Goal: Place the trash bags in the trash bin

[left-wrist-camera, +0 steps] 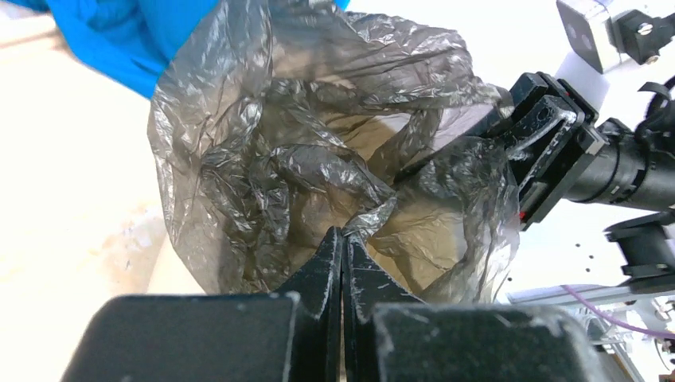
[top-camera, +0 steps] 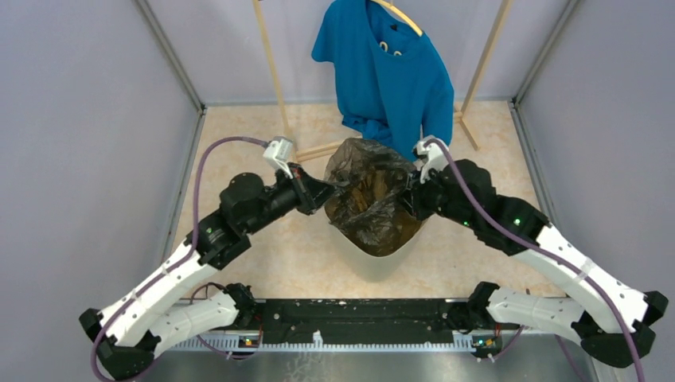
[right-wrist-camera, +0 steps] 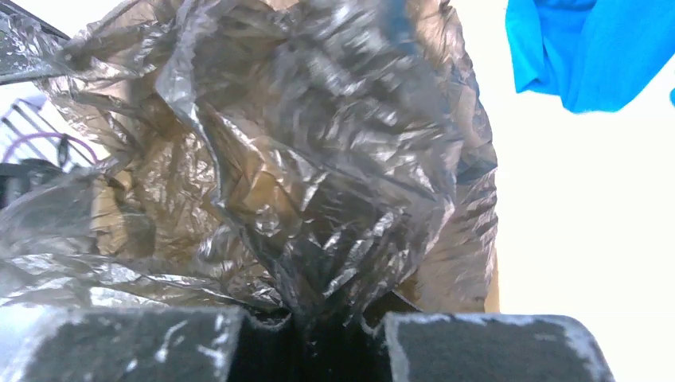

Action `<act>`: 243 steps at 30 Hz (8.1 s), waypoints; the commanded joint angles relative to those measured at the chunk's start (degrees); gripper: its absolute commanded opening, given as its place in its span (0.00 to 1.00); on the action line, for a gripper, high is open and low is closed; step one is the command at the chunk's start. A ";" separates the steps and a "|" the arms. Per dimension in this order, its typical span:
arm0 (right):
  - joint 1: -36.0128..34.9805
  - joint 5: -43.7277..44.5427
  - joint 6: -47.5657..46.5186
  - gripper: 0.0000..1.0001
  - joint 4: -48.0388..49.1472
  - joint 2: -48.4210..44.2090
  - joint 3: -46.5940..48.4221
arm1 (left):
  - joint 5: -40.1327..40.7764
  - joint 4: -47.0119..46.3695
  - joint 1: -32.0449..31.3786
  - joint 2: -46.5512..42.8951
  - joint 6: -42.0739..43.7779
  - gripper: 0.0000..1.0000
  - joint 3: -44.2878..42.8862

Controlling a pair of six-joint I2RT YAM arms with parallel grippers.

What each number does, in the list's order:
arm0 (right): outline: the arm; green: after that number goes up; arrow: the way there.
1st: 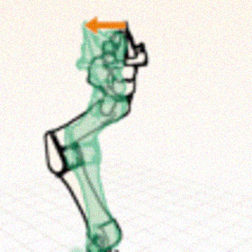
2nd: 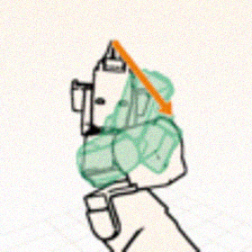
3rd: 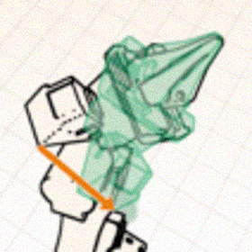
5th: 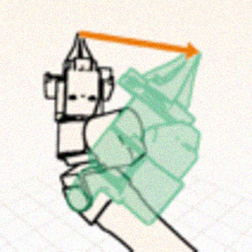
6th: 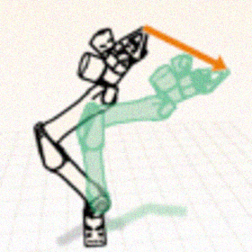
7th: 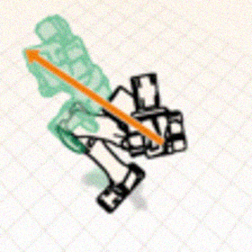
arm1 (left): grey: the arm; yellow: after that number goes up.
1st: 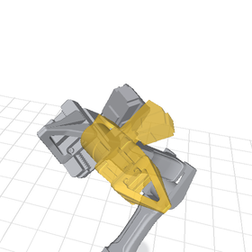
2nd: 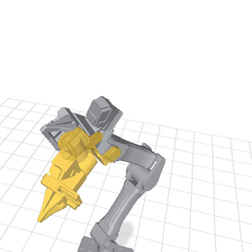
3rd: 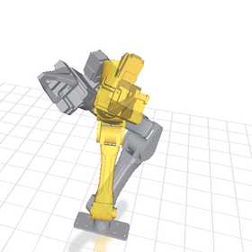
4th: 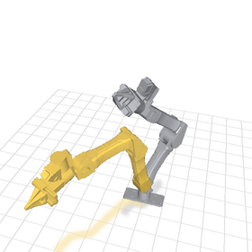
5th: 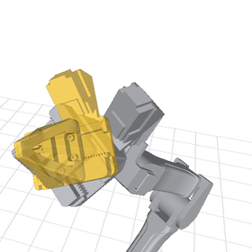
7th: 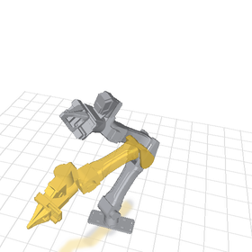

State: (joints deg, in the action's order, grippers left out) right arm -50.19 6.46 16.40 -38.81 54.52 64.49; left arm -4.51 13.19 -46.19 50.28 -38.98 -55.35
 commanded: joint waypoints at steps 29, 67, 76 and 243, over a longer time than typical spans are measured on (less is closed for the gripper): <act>-0.08 -6.21 18.16 0.75 -0.45 -17.92 -12.00 | 17.27 10.27 0.03 -13.54 -1.90 0.00 4.03; 0.26 -20.33 11.01 0.97 16.33 -6.29 -2.26 | -6.77 -8.34 0.05 -11.37 2.17 0.00 1.92; -6.27 -15.45 11.86 0.99 23.12 0.11 -2.37 | -11.66 -16.09 0.04 -3.53 -2.95 0.00 1.28; -12.96 -5.20 24.33 0.12 8.45 -14.45 -11.93 | 14.26 37.71 -0.15 -19.50 -6.30 0.99 -9.33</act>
State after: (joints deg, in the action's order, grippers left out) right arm -62.85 2.04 41.06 -29.54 39.86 51.40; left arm 8.21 50.78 -46.24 26.11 -45.10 -61.36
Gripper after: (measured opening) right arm 0.118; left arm 0.987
